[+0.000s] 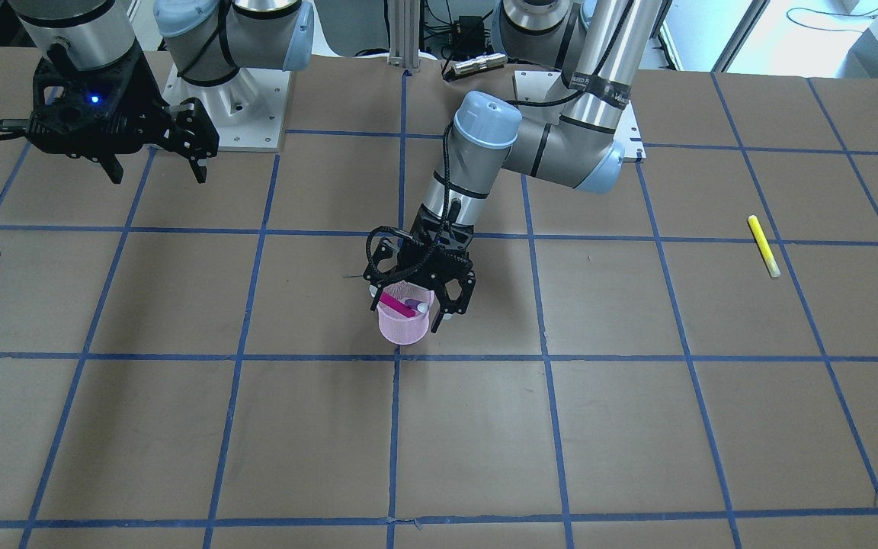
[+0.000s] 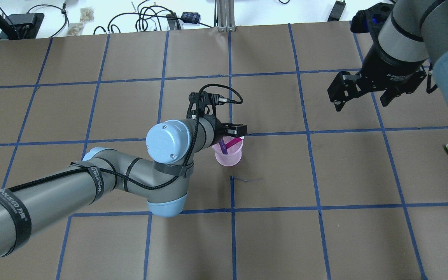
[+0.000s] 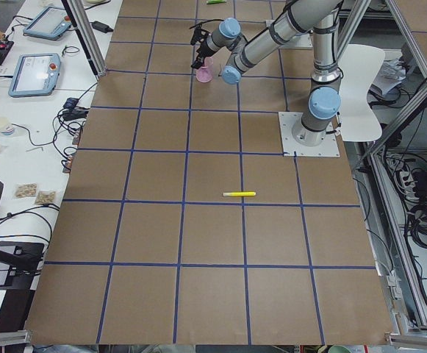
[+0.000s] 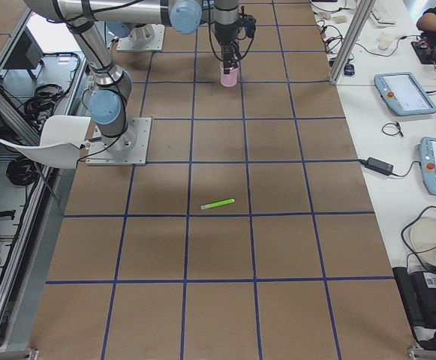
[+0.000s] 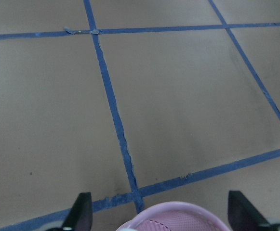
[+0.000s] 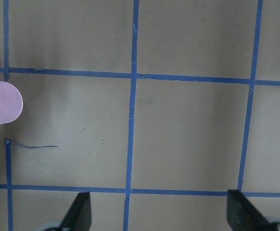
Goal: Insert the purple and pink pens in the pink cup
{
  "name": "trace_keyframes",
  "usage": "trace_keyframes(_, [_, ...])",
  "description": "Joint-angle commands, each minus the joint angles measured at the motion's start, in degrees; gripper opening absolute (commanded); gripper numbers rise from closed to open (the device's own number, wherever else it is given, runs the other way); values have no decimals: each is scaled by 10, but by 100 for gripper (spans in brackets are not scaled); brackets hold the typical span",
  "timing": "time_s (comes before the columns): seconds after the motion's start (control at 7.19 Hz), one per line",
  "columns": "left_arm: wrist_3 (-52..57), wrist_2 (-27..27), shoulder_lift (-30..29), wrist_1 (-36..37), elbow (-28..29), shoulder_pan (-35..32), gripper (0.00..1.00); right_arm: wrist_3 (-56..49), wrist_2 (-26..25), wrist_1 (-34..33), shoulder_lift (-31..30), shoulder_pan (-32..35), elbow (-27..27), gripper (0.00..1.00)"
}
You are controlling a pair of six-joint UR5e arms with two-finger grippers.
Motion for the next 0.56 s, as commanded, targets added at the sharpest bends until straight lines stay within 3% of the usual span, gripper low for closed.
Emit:
trace_keyframes(0.0, [-8, 7, 26, -224, 113, 9, 100, 0, 0, -1, 0, 0, -1, 100])
trace_keyframes(0.14, [-6, 9, 33, -340, 183, 18, 100, 0, -1, -2, 0, 0, -1, 100])
trace_keyframes(0.42, [10, 15, 66, -571, 254, 103, 100, 0, -2, -2, -1, 0, 1, 100])
